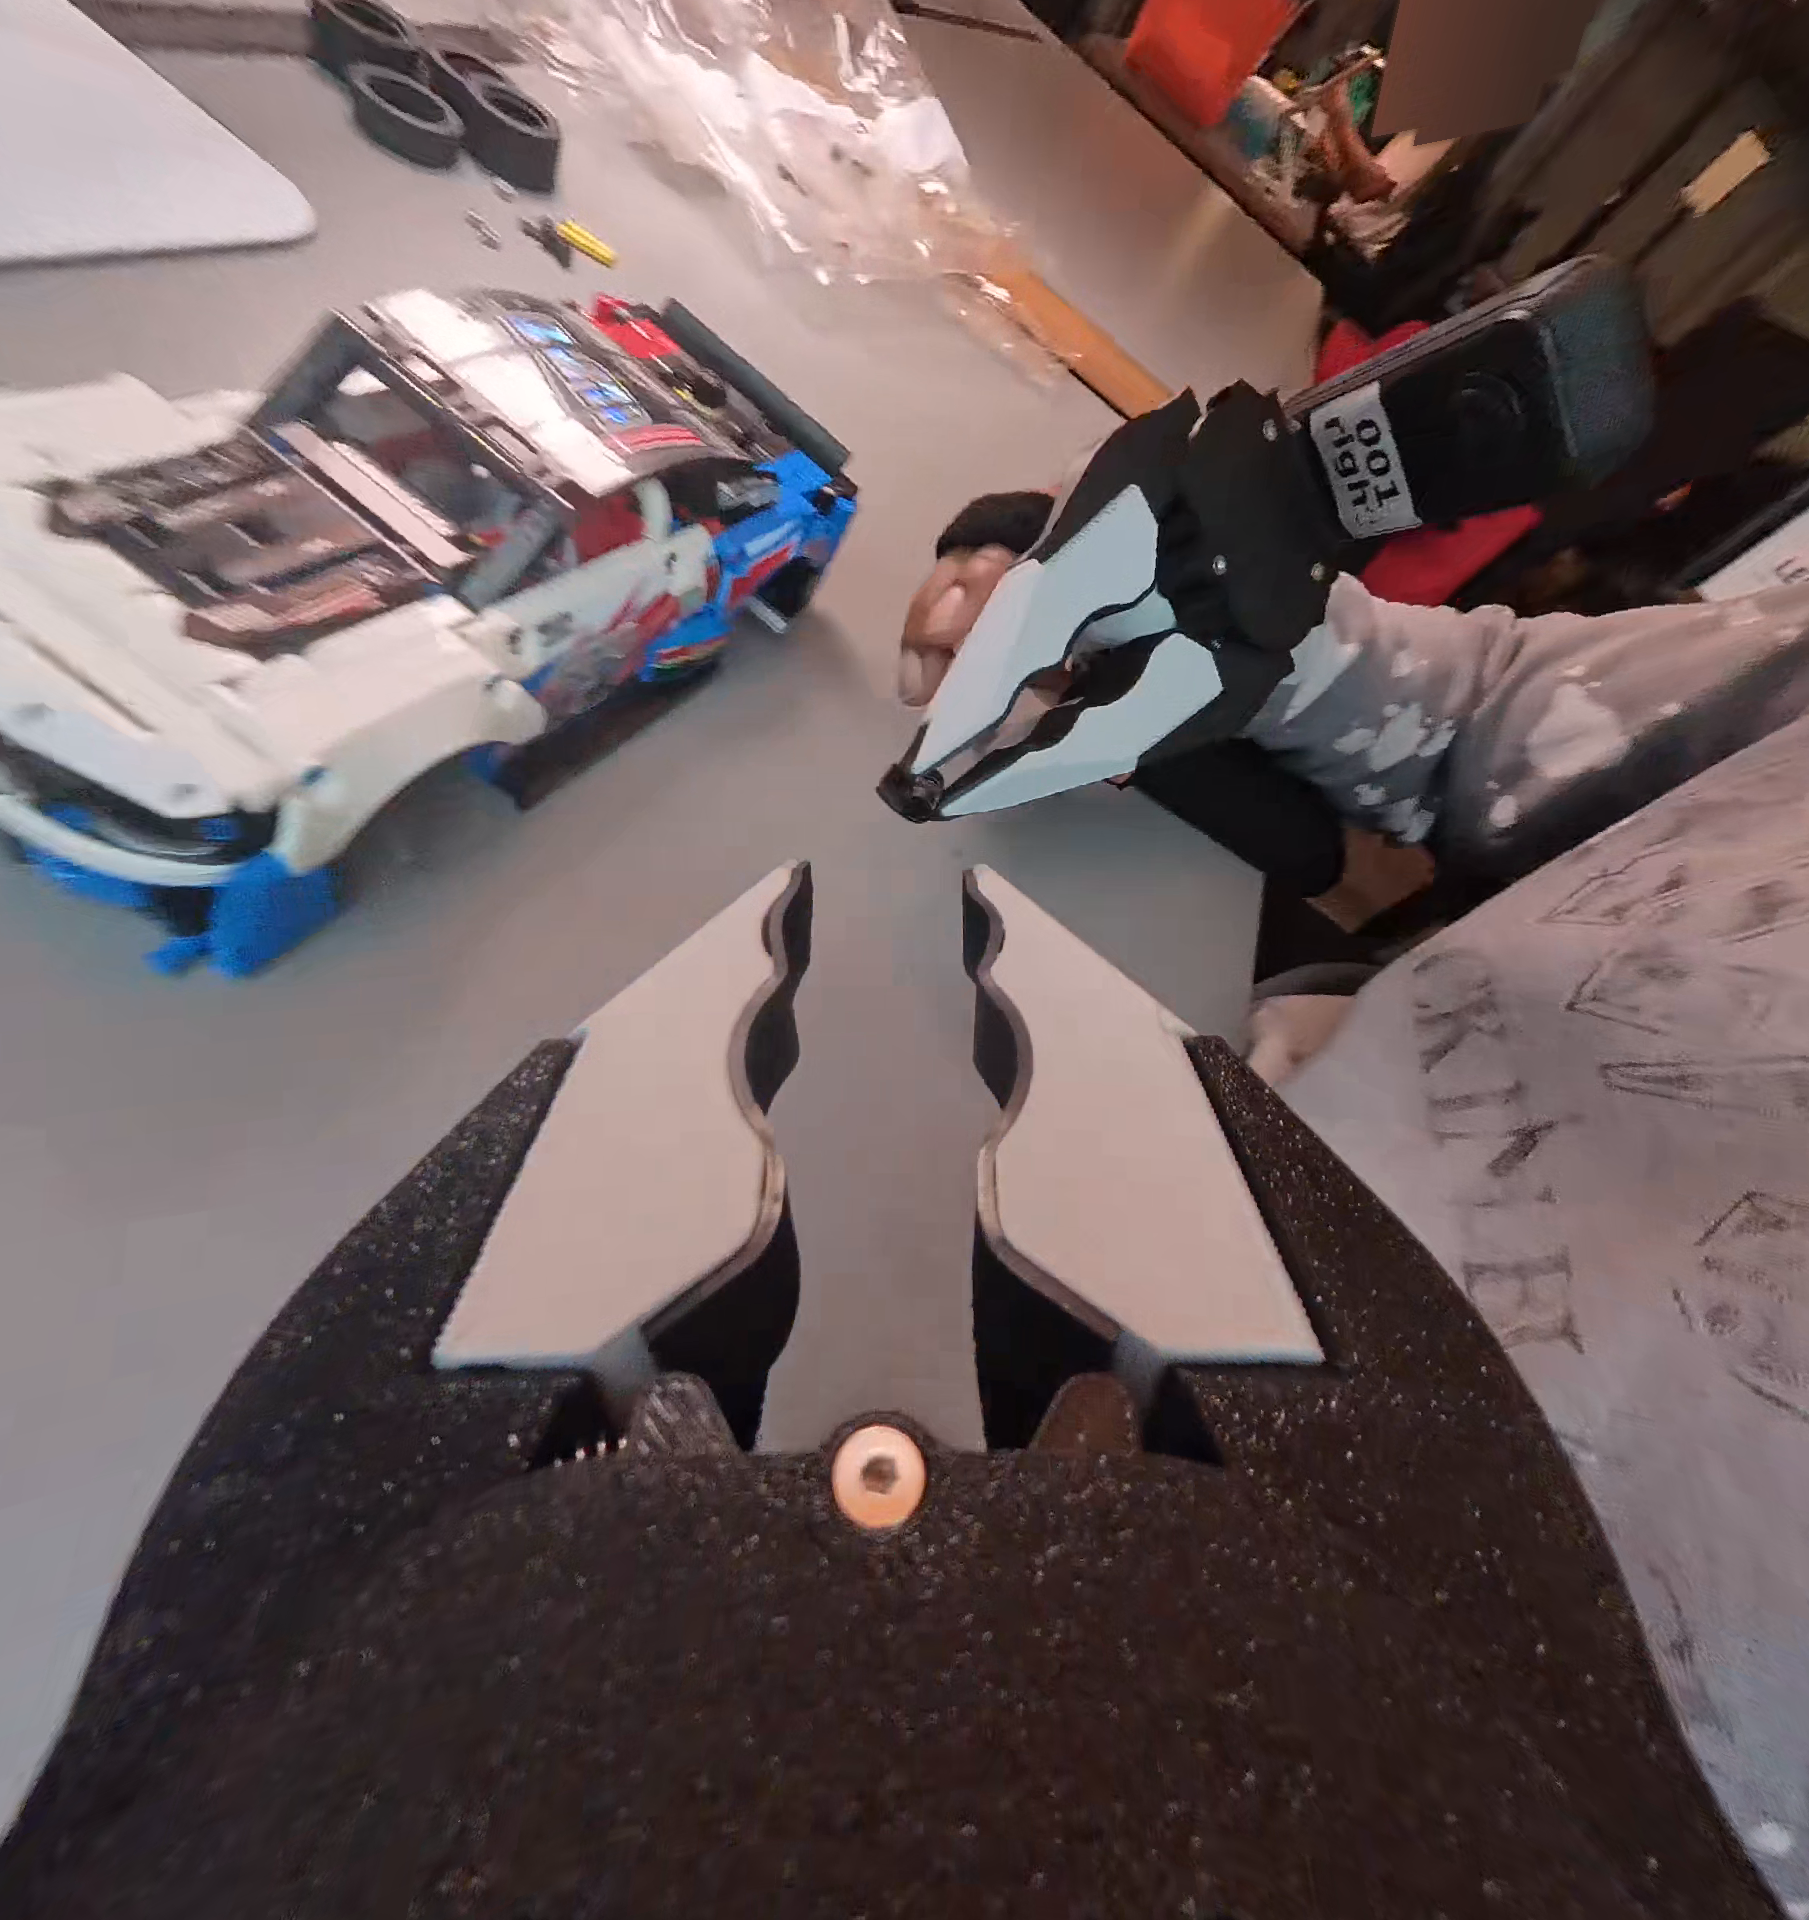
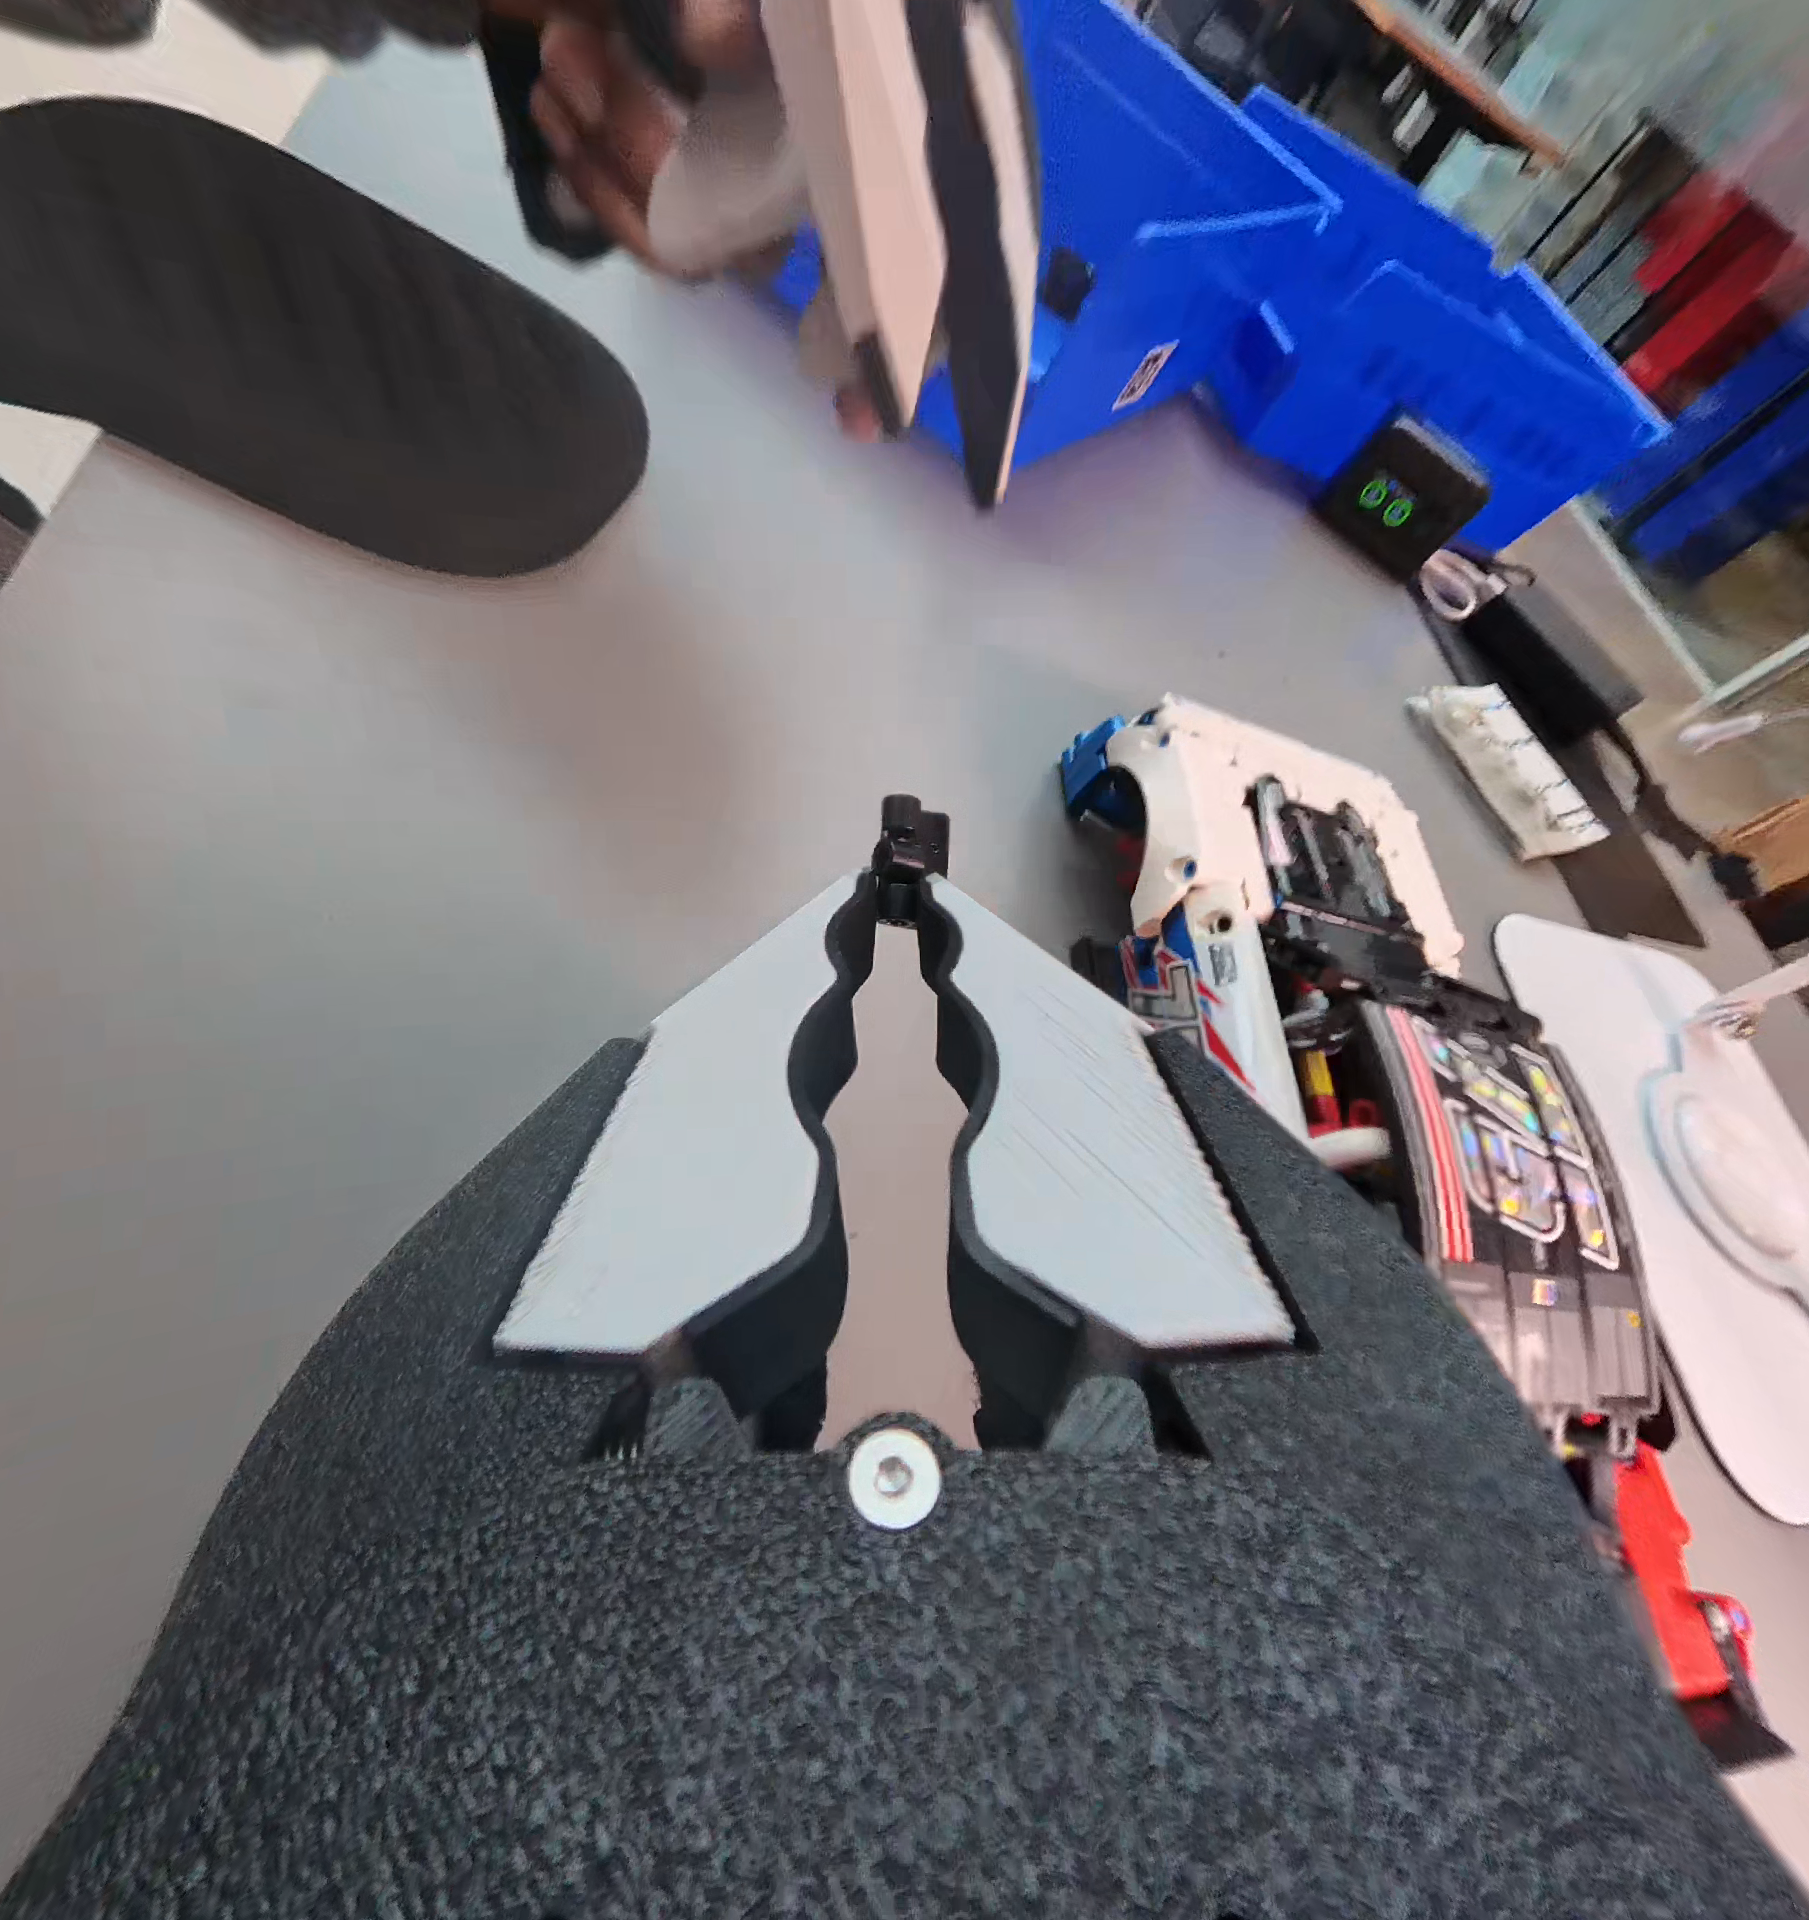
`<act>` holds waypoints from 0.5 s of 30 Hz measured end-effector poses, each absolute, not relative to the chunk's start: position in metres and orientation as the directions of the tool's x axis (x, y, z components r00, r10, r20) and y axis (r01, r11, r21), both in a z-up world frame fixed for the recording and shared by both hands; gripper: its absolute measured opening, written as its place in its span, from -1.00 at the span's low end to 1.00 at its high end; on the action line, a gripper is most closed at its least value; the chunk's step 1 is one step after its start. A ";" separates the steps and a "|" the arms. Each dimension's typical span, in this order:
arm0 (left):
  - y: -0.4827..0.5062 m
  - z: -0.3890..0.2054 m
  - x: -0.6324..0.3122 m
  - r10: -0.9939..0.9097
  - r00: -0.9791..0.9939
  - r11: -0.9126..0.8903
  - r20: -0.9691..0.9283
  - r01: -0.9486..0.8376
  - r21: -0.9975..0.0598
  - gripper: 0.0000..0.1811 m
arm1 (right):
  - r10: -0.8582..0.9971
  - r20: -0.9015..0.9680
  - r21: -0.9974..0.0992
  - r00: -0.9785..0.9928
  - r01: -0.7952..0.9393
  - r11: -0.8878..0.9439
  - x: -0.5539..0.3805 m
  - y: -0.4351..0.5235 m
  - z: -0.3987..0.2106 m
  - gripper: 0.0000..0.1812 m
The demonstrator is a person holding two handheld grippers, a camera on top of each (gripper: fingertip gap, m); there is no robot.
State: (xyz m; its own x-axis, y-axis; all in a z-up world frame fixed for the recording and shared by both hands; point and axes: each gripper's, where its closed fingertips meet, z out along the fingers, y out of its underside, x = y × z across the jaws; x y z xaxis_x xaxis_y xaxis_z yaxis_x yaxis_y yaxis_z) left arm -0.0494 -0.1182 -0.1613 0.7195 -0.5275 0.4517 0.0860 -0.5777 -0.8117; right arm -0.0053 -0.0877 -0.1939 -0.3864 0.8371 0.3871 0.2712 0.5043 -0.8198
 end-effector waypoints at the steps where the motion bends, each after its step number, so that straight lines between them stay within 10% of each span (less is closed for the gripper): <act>1: -0.115 -0.169 -0.036 -0.530 0.692 -0.601 0.491 0.102 -0.793 -0.67 | 0.828 0.413 -0.820 -0.380 0.239 0.519 -0.006 -0.092 -0.189 -0.93; 15: -0.099 -0.188 -0.004 -0.542 0.687 -0.617 0.484 0.066 -0.784 -0.92 | 0.797 0.494 -0.790 -0.348 0.203 0.579 -0.007 -0.099 -0.184 -0.93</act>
